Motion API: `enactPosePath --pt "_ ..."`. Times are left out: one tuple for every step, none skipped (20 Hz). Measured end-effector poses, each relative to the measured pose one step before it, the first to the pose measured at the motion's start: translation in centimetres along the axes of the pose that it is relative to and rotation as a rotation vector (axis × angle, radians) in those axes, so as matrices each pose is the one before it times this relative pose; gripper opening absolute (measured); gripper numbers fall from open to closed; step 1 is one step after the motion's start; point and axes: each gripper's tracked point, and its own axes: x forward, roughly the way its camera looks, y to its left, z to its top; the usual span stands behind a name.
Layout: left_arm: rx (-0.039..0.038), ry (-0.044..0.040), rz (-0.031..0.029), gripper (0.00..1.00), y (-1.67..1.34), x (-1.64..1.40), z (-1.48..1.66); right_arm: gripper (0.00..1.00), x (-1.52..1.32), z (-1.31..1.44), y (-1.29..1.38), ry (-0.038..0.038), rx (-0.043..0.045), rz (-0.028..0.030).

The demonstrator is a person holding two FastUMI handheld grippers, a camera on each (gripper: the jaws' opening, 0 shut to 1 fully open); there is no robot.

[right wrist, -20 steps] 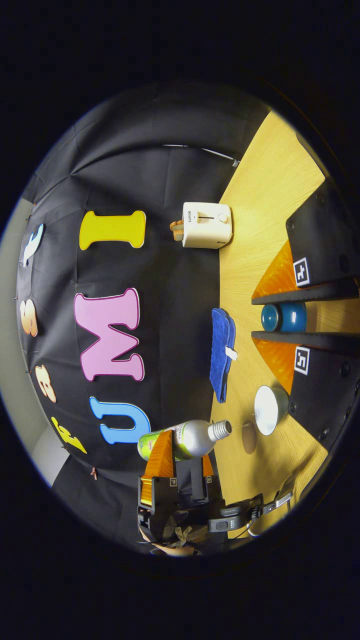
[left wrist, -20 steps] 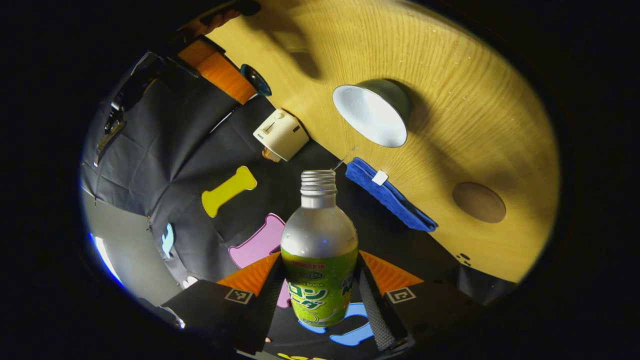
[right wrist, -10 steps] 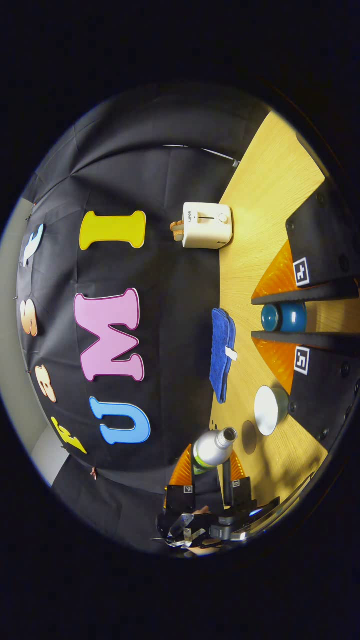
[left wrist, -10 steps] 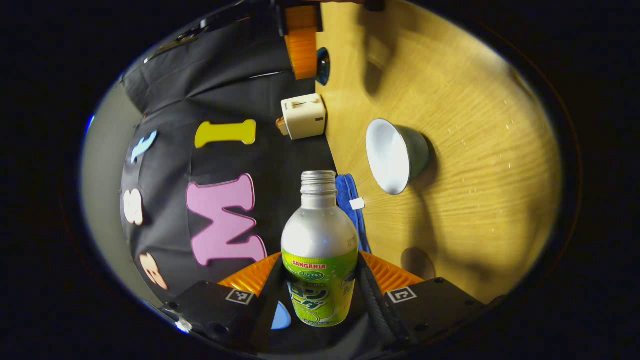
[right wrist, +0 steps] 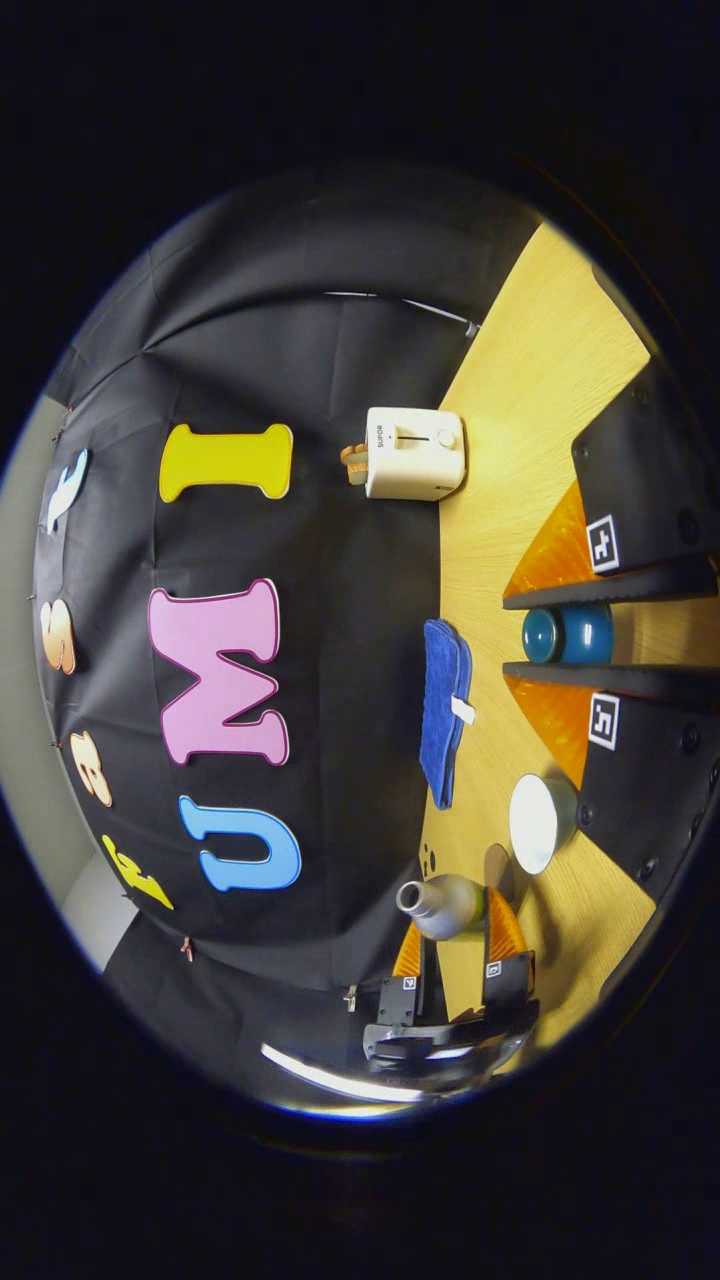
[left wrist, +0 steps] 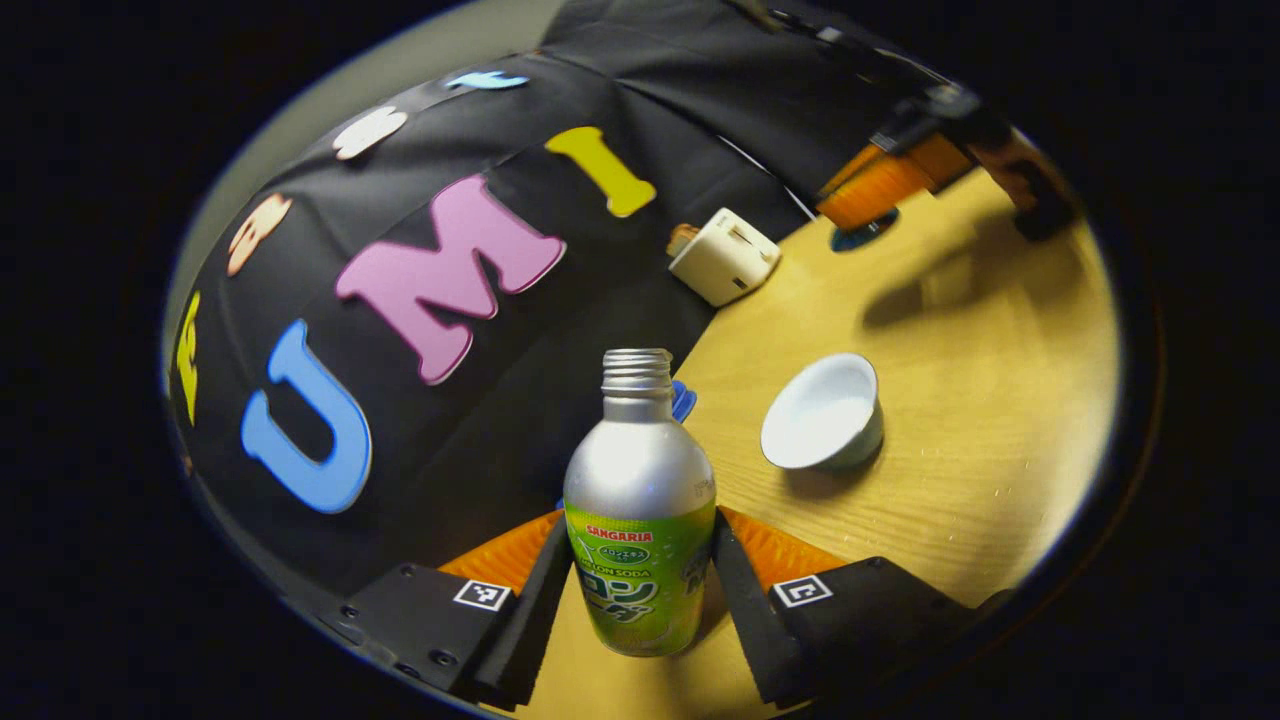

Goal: Open the teacup lid with one hand, grasp the water bottle and pour water into the teacup with the other hand; after pouring, place the water bottle on the coaster and then close the teacup lid.

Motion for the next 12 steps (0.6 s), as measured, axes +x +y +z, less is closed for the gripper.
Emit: enactPosePath --pt "-0.07897 -0.02556 0.02902 0.8 1.486 -0.185 0.34 0.29 0.016 0.008 0.0 -0.00007 0.00005 -0.00012" --pt "-0.06206 -0.02194 0.02773 0.8 1.259 0.091 0.327 0.29 0.028 -0.028 -0.004 0.00003 0.00015 -0.00011" --pt "-0.06638 -0.01718 0.02095 0.8 1.084 -0.036 0.17 0.29 0.009 0.0 0.027 -0.00044 -0.00045 0.00013" --pt "-0.07411 -0.01133 0.01646 0.8 1.115 0.014 -0.021 0.29 -0.015 0.017 -0.003 0.00019 0.00033 -0.00016" --pt "-0.0782 -0.00623 0.01888 0.8 1.162 0.17 0.096 0.29 0.004 0.015 0.005 -0.00029 -0.00021 -0.00001" --pt "-0.07906 -0.00762 0.02299 0.8 1.149 0.402 0.012 0.29 -0.019 -0.02 -0.01 0.00008 0.00004 0.00002" --pt "-0.07322 -0.00559 0.02761 0.8 1.013 0.326 -0.129 0.29 -0.019 -0.012 0.009 -0.00015 0.0001 0.00004" --pt "-0.05822 -0.00151 0.02026 0.8 1.085 0.511 -0.315 0.29 0.018 0.022 0.001 -0.00006 -0.00024 0.0" --pt "-0.04764 -0.0023 0.01545 0.8 0.829 0.422 -0.372 0.29 0.009 -0.014 -0.005 0.00021 0.0003 -0.00022" --pt "-0.0487 0.00047 0.00863 0.8 0.326 0.478 -0.505 0.29 -0.006 0.003 -0.013 -0.00025 -0.0002 -0.00002" --pt "-0.04108 0.00531 -0.00255 0.8 0.212 0.216 -0.399 0.29 0.007 0.016 -0.004 0.00005 0.00017 -0.00026" --pt "-0.02452 0.00384 -0.00092 0.8 0.228 0.284 -0.418 0.29 0.041 -0.016 -0.019 0.00002 0.00002 0.00011"
